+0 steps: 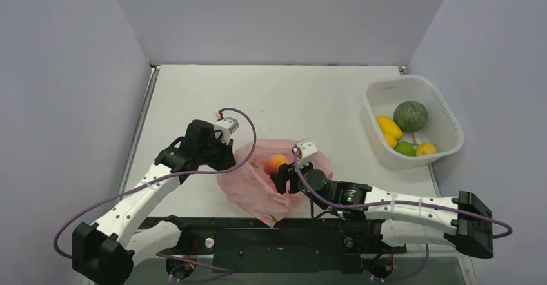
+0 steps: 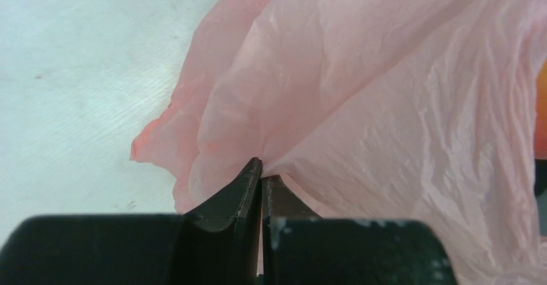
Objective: Take the fake fruits out of the plastic bag
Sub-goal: Take out the fake fruit from the plastic bag, then place the plastic bag at the center of the board, then place the fake fruit in the bin.
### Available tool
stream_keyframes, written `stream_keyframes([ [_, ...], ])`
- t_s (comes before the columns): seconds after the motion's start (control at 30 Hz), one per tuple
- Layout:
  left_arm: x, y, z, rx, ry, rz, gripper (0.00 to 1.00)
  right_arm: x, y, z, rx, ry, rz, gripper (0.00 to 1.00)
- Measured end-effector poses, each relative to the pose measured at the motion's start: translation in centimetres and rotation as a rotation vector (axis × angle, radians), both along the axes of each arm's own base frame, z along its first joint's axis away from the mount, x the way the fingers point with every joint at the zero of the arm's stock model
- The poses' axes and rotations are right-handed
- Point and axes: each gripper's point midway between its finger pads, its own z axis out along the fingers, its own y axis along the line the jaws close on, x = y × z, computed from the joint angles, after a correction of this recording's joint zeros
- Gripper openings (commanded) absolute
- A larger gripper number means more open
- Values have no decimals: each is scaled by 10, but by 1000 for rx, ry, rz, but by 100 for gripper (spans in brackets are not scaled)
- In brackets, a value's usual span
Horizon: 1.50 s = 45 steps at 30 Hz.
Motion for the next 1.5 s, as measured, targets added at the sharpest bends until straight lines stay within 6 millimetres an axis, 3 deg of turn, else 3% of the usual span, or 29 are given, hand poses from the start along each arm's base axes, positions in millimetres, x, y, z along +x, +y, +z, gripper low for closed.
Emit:
stream_keyframes([
  [0.3,21,47,46,55,-283,245,0,-18,-31,81,236,-77,46,0],
  [0.47,30,82,56,111,-387,436,0,-10,-53,127,284,-138,-20,0],
  [0.6,31,114,60,168,-450,604,0,-1,-77,145,294,-182,-101,0],
  [0.67,31,126,63,190,-473,666,0,4,-92,146,285,-195,-157,0],
  [0.73,32,133,66,200,-486,707,7,12,-111,146,271,-211,-237,0],
  [0.9,34,132,61,216,-472,706,34,32,-162,148,248,-250,-451,0],
  [1.07,33,126,53,226,-441,663,53,53,-200,139,175,-263,-640,0],
  [1.2,29,124,60,195,-463,641,58,72,-225,123,64,-244,-785,0],
  [1.33,21,123,83,112,-535,630,60,94,-263,115,-5,-214,-969,0],
  [1.5,9,124,114,4,-643,625,60,112,-329,100,-44,-141,-1205,8],
])
